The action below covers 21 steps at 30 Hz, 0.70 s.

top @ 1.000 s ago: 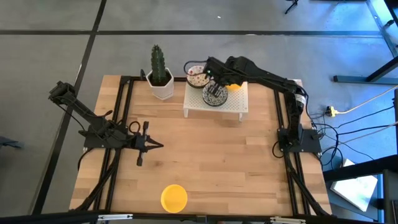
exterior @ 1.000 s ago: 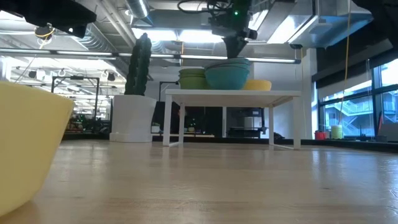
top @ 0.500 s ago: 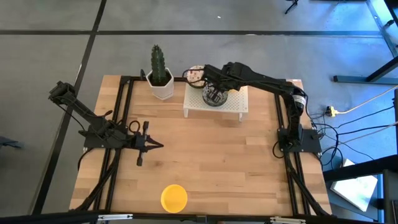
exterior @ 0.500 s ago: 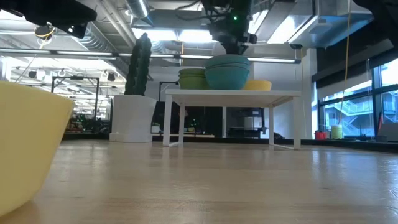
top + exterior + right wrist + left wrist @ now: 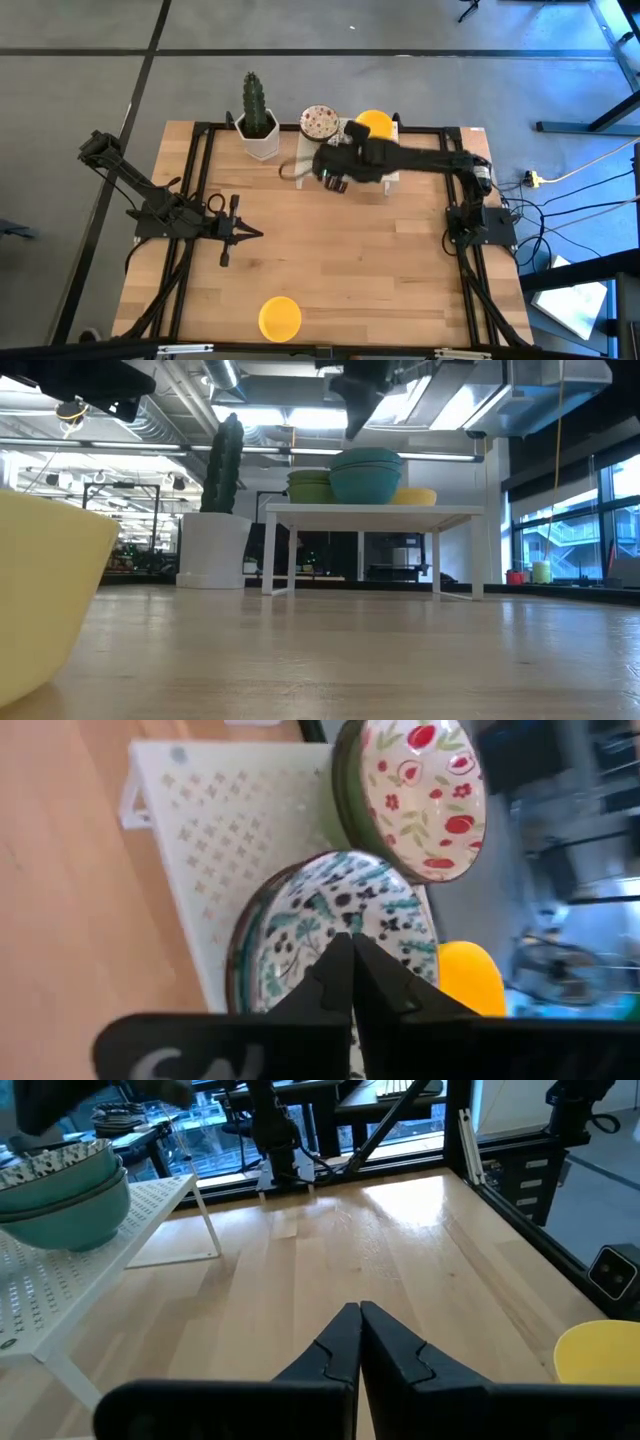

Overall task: Pick & Place Mini bowls
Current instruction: Stack the green patterned bowl on the green patterned bowls on the shelf

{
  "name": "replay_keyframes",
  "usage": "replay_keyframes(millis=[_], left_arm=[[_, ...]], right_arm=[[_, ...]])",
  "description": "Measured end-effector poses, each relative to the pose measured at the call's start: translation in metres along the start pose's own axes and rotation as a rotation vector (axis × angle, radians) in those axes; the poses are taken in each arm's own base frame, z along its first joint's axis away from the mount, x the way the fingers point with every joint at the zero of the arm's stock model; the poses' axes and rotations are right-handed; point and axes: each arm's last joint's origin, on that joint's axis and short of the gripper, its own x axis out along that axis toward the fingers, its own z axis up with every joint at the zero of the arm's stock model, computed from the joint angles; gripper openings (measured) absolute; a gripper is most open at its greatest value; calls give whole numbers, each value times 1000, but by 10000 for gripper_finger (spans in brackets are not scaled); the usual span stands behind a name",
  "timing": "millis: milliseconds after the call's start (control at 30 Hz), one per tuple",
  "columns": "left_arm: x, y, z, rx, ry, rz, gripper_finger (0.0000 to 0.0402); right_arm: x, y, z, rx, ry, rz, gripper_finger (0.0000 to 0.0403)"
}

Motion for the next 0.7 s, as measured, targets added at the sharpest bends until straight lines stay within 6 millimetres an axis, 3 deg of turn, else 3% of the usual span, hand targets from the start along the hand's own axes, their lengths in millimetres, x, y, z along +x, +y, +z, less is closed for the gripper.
replay_keyframes(millis=[133,400,700], left_arm=[[0,0,0,0,0,0,4],[0,0,2,-10,-15,8,4],[0,0,2,-10,-16,7,4]], right_arm=[[6,13,-6,-24,22,-37,1],[24,19,-13,-8,77,44,1],[23,21,-11,-18,51,56,1]])
